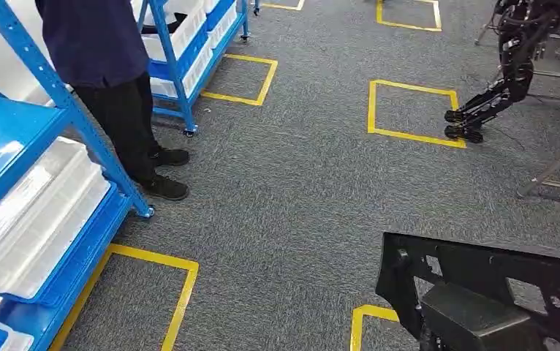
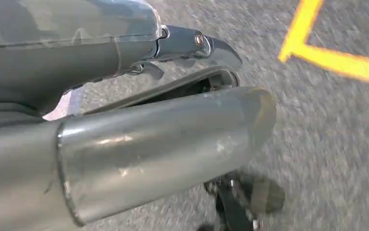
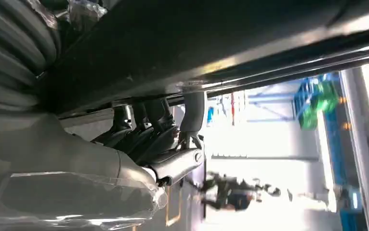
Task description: Take the parts from the cabinet and place them on the table.
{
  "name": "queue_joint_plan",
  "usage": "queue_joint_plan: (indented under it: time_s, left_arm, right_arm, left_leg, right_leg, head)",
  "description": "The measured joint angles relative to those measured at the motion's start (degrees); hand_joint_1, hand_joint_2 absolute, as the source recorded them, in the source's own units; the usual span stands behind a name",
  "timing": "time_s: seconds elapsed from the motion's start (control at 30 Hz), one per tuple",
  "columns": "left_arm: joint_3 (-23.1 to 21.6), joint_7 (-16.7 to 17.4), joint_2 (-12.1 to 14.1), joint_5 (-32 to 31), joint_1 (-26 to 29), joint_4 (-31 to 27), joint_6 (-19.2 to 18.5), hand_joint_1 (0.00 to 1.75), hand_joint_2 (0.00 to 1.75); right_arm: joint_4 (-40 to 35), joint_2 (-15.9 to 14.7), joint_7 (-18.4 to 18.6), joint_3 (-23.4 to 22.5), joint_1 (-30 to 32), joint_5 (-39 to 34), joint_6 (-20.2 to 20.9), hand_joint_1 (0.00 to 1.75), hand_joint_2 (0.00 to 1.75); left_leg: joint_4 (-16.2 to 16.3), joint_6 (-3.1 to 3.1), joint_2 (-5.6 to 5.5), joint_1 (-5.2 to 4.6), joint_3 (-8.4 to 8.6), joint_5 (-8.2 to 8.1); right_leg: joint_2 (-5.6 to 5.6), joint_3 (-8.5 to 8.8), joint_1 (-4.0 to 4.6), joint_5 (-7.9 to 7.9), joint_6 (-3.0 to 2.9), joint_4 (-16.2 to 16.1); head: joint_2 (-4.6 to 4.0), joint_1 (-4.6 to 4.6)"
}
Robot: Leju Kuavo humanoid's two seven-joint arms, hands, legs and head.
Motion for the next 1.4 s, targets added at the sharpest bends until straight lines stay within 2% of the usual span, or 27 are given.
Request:
queue_joint_plan:
  time_s: [0.03, 0.07, 0.1, 0.2, 0.23, 0.3, 0.33, 0.4, 0.47, 0.53, 0.57, 0.6, 0.73, 0.77, 0.8, 0.83, 0.9, 0.93, 1.0, 1.03, 1.07, 1.1, 1.23, 1.27, 1.3, 1.33, 1.4]
  left_arm:
    - [-0.1, 0.0, -0.1, 0.0, -0.1, 0.0, 0.0, 0.00, 0.00]
    - [-0.2, 0.0, -0.1, 0.0, -0.1, 0.0, 0.0, 0.00, 0.00]
    - [-0.2, 0.0, -0.2, 0.0, 0.0, 0.0, 0.0, 0.00, 0.00]
    - [-0.6, 0.0, -0.2, 0.0, -0.3, 0.0, 0.0, 0.00, 0.00]
    - [-0.6, 0.0, -0.3, 0.0, -0.5, 0.0, 0.0, 0.00, 0.00]
    - [-0.7, 0.0, -0.3, 0.0, -0.4, 0.0, 0.0, 0.00, 0.00]
    - [-0.7, 0.0, -0.3, 0.0, -0.3, 0.0, -0.1, 0.00, 0.00]
    - [-0.8, 0.1, -0.3, 0.0, -0.2, 0.0, -0.1, 0.00, 0.00]
    - [-0.9, 0.2, -0.3, 0.0, -0.1, 0.0, -0.2, 0.00, 0.00]
    - [-0.9, 0.2, -0.3, 0.0, 0.0, 0.0, -0.3, 0.00, 0.00]
    - [-1.0, 0.2, -0.3, 0.0, 0.0, 0.0, -0.3, 0.00, 0.00]
    - [-1.0, 0.2, -0.2, 0.0, 0.2, 0.0, -0.4, 0.00, 0.00]
    - [-1.1, 0.1, -0.4, 0.0, -0.2, 0.0, -0.6, 0.00, 0.00]
    - [-1.1, 0.1, -0.6, 0.0, -0.3, 0.0, -0.6, 0.00, 0.00]
    - [-1.1, 0.0, -0.6, 0.0, -0.3, 0.0, -0.6, 0.00, 0.00]
    - [-1.1, 0.0, -0.6, 0.0, -0.1, 0.0, -0.7, 0.00, 0.00]
    - [-1.1, 0.0, -0.6, 0.0, 0.2, 0.0, -0.7, 0.00, 0.00]
    - [-1.1, 0.0, -0.5, 0.0, 0.2, 0.0, -0.7, 0.00, 0.00]
    - [-1.1, 0.1, -0.6, 0.0, 0.1, 0.0, -0.7, 0.00, 0.00]
    - [-1.1, 0.1, -0.6, 0.0, 0.0, 0.0, -0.7, 0.00, 0.00]
    - [-1.1, 0.1, -0.6, 0.0, 0.0, 0.0, -0.7, 0.00, 0.00]
    - [-1.2, 0.1, -0.7, 0.0, 0.0, 0.0, -0.7, 0.00, 0.00]
    - [-1.2, 0.0, -0.9, 0.0, -0.5, 0.0, -0.7, 0.00, 0.00]
    - [-1.2, 0.0, -0.9, 0.0, -0.6, 0.0, -0.7, 0.00, 0.00]
    - [-1.2, -0.1, -0.9, 0.0, -0.6, 0.0, -0.7, 0.00, 0.00]
    - [-1.2, -0.1, -0.9, 0.0, -0.5, 0.0, -0.7, 0.00, 0.00]
    - [-1.2, -0.1, -1.0, 0.0, -0.4, 0.0, -0.7, 0.00, 0.00]
  right_arm:
    - [0.0, 0.0, 0.0, 0.0, 0.1, 0.1, -0.2, 1.75, 1.75]
    - [-0.2, 0.0, 0.0, 0.0, 0.1, 0.2, -0.2, 1.75, 1.75]
    - [-0.2, 0.0, 0.0, 0.0, 0.1, 0.2, -0.2, 1.75, 1.75]
    - [-0.5, 0.1, 0.0, -0.1, 0.5, 0.3, -0.2, 1.75, 1.75]
    - [-0.6, 0.2, 0.0, -0.1, 0.6, 0.3, -0.2, 1.75, 1.75]
    - [-0.8, 0.2, 0.0, -0.1, 0.6, 0.4, -0.2, 1.75, 1.75]
    - [-0.8, 0.3, 0.0, -0.1, 0.6, 0.4, -0.2, 1.75, 1.75]
    - [-0.8, 0.3, 0.0, -0.1, 0.6, 0.4, -0.2, 1.75, 1.75]
    - [-0.8, 0.3, 0.0, -0.1, 0.7, 0.6, -0.4, 1.75, 1.75]
    - [-0.8, 0.3, 0.0, -0.1, 0.7, 0.7, -0.9, 1.75, 1.75]
    - [-0.8, 0.3, 0.0, -0.1, 0.7, 0.8, -1.1, 1.75, 1.75]
    - [-0.8, 0.3, 0.0, 0.0, 0.6, 0.8, -1.1, 1.75, 1.75]
    - [-0.8, 0.3, 0.0, 0.1, 1.0, 1.3, -1.4, 1.75, 1.75]
    - [-0.9, 0.3, 0.0, 0.0, 1.1, 1.6, -1.4, 1.75, 1.75]
    - [-1.0, 0.3, 0.0, 0.0, 1.1, 1.9, -1.7, 1.75, 1.75]
    - [-1.0, 0.3, 0.0, 0.0, 1.0, 2.1, -2.0, 1.75, 1.75]
    - [-1.0, 0.3, 0.0, 0.0, 1.0, 2.6, -2.2, 1.75, 1.75]
    - [-0.9, 0.3, 0.0, 0.0, 1.0, 2.7, -2.3, 1.75, 1.75]
    - [-0.9, 0.3, 0.0, 0.0, 1.0, 2.8, -2.3, 1.75, 1.75]
    - [-0.9, 0.3, 0.0, 0.0, 1.0, 2.8, -2.3, 1.75, 1.75]
    - [-0.9, 0.3, 0.0, 0.0, 1.0, 2.9, -2.4, 1.75, 1.75]
    - [-0.9, 0.3, 0.0, 0.0, 0.8, 3.1, -2.5, 1.75, 1.75]
    - [-1.0, 0.3, 0.0, 0.1, 0.9, 3.6, -3.2, 1.75, 1.75]
    - [-1.0, 0.3, 0.0, 0.2, 1.0, 3.6, -3.2, 1.75, 1.75]
    - [-1.0, 0.3, 0.0, 0.2, 0.9, 3.7, -3.2, 1.75, 1.75]
    - [-1.0, 0.3, 0.0, 0.2, 0.8, 3.7, -3.2, 1.75, 1.75]
    - [-1.0, 0.3, 0.0, 0.3, 0.7, 3.7, -3.2, 1.75, 1.75]
  left_leg:
    - [0.0, -0.18, 0.66, 0.01, 0.23, -0.13]
    - [0.1, -0.47, 1.14, -0.08, 0.64, -0.32]
    - [0.3, -0.98, 1.66, -0.50, 0.46, -0.65]
    - [0.0, -1.73, 3.20, -0.33, 1.30, -0.74]
    - [0.1, -2.10, 3.68, -0.33, 1.39, -1.02]
    - [4.2, -2.44, -1.58, 0.10, -0.38, -4.22]
    - [8.6, -2.56, -2.87, 0.15, -2.36, -6.61]
    - [17.3, -2.71, -3.55, 0.15, -6.63, -9.93]
    - [17.2, -2.58, -3.57, 0.15, -7.00, -7.69]
    - [8.2, -2.22, -4.56, 0.16, -3.21, -2.03]
    - [3.5, -2.01, -6.61, 0.22, -1.27, 0.20]
    - [1.7, -1.81, -9.69, 0.29, -0.72, -0.52]
    - [0.9, -0.82, -7.34, 0.07, -0.32, -0.19]
    - [0.4, -0.25, -6.19, 0.47, -0.14, 0.24]
    - [0.1, 0.09, -5.62, 0.37, -0.09, 0.36]
    - [0.1, 0.32, -4.67, 0.19, -0.18, 0.34]
    - [0.2, 0.48, -2.83, -0.04, -0.21, 0.18]
    - [0.2, 0.50, -1.92, -0.10, -0.20, 0.10]
    - [0.2, 0.34, -0.46, -0.13, -0.04, -0.18]
    - [0.2, 0.22, 0.25, -0.12, 0.24, -0.41]
    - [0.2, -0.01, 0.83, -0.12, 0.62, -0.65]
    - [0.3, -0.38, 1.34, -0.34, 0.74, -0.91]
    - [0.3, -1.52, 3.92, -0.61, 1.72, -1.57]
    - [0.7, -1.95, 3.08, -0.25, 1.49, -2.19]
    - [2.5, -2.24, -0.46, -0.11, 0.96, -3.45]
    - [6.3, -2.30, -2.32, -0.07, -0.81, -5.74]
    - [15.0, -2.50, -3.43, 0.01, -5.17, -9.55]
  right_leg:
    - [-1.17, 3.33, 0.03, 2.13, -0.17, -5.6]
    - [-3.74, 5.75, 0.27, 2.40, -0.46, -9.8]
    - [-4.00, 5.93, 0.85, 2.14, -0.79, -10.5]
    - [-2.00, 5.56, 1.28, 2.10, -1.54, -10.3]
    - [-1.19, 5.89, 0.79, 2.56, -2.14, -11.0]
    - [-0.41, 5.90, 0.51, 2.95, -2.94, -11.4]
    - [0.19, 5.82, 0.50, 2.98, -3.02, -11.4]
    - [1.65, 5.71, 0.71, 2.98, -3.14, -11.3]
    - [3.40, 5.75, 0.80, 2.97, -3.14, -11.0]
    - [5.18, 5.85, 0.77, 2.82, -2.94, -10.7]
    - [5.82, 5.87, 0.70, 2.69, -2.75, -10.5]
    - [6.46, 5.51, 1.05, 2.55, -2.38, -10.0]
    - [9.24, 4.68, 0.53, 3.20, -0.72, -10.3]
    - [7.60, 4.61, 0.45, 2.71, -0.75, -9.5]
    - [3.77, 3.50, 0.87, 0.99, -0.55, -7.4]
    - [2.03, 1.55, 0.84, -1.41, -0.35, -3.5]
    - [0.92, -2.44, 0.45, -4.90, 0.01, 4.6]
    - [0.80, -3.40, 0.28, -5.02, 0.13, 6.5]
    - [0.39, -1.45, 0.11, -1.94, 0.31, 3.0]
    - [-0.28, 1.33, 0.09, 0.72, 0.28, -2.0]
    - [-1.97, 4.08, 0.18, 2.71, 0.04, -6.8]
    - [-4.96, 5.56, 0.74, 2.15, -0.19, -9.7]
    - [-2.39, 5.30, 1.39, 2.13, -1.47, -10.3]
    - [-1.67, 5.77, 0.64, 2.52, -2.00, -11.0]
    - [-1.19, 5.80, 0.68, 2.66, -2.30, -11.1]
    - [-0.63, 5.70, 0.67, 2.71, -2.65, -11.1]
    - [0.85, 5.63, 0.76, 2.68, -2.80, -11.0]
  head:
    - [0.02, -0.02]
    - [0.00, -0.02]
    - [0.00, -0.02]
    - [0.00, -0.04]
    - [0.00, -0.06]
    - [0.00, -0.09]
    - [0.00, -0.09]
    - [0.02, -0.06]
    - [0.02, -0.06]
    - [0.00, -0.09]
    - [0.00, -0.06]
    - [0.00, -0.08]
    - [0.02, -0.02]
    - [0.02, -0.09]
    - [0.02, 0.09]
    - [0.00, 0.09]
    - [0.00, 0.09]
    - [0.02, 0.09]
    - [0.00, 0.09]
    - [0.00, 0.11]
    - [0.00, 0.11]
    - [0.00, 0.09]
    - [0.00, 0.11]
    - [0.02, 0.04]
    - [0.00, 0.09]
    - [0.00, 0.02]
    - [0.00, 0.07]
